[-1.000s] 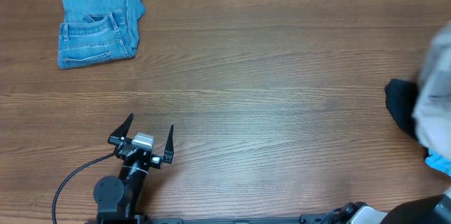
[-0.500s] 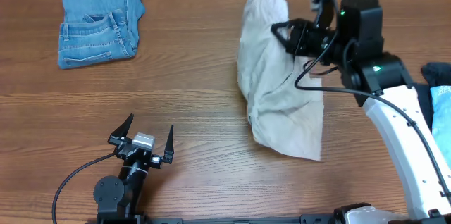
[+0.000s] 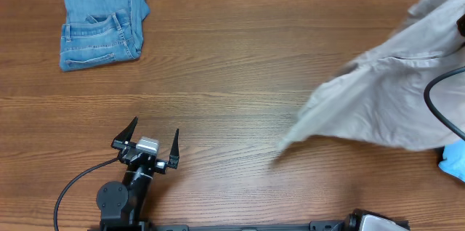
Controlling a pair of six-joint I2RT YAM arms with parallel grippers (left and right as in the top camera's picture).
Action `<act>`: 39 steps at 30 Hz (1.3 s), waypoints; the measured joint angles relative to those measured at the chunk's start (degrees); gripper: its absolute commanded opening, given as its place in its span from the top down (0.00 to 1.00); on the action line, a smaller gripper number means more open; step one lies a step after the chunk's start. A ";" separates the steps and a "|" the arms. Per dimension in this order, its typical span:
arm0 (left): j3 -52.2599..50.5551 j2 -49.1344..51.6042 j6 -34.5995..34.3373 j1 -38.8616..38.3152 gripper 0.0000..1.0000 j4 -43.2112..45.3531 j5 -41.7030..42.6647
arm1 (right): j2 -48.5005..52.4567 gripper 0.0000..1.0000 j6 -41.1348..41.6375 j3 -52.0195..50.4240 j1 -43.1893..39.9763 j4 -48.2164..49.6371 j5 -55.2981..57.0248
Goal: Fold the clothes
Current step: 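Lift the beige pants and drag them to the table center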
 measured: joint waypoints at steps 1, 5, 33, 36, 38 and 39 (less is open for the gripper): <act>0.00 0.00 0.00 0.00 0.00 0.00 0.00 | 0.26 0.96 -0.63 0.02 0.00 -0.63 0.02; 0.00 0.00 0.00 0.00 0.00 0.00 0.02 | 5.03 0.96 -2.32 0.17 4.66 -3.17 -7.23; 0.00 0.00 0.00 0.00 0.00 0.00 -0.20 | 25.40 0.00 0.81 -5.75 18.23 -14.34 -11.47; 0.00 0.00 0.00 0.00 0.00 0.02 -0.22 | 25.31 0.04 -2.10 -16.17 20.94 -5.01 -14.10; 0.00 -0.04 0.07 0.00 0.00 -0.02 -1.97 | 25.38 0.07 -4.24 -23.43 22.36 1.73 -16.98; 0.00 -0.02 0.07 0.00 0.00 -0.04 -2.95 | 25.35 0.10 -5.03 -26.34 22.97 4.94 -18.47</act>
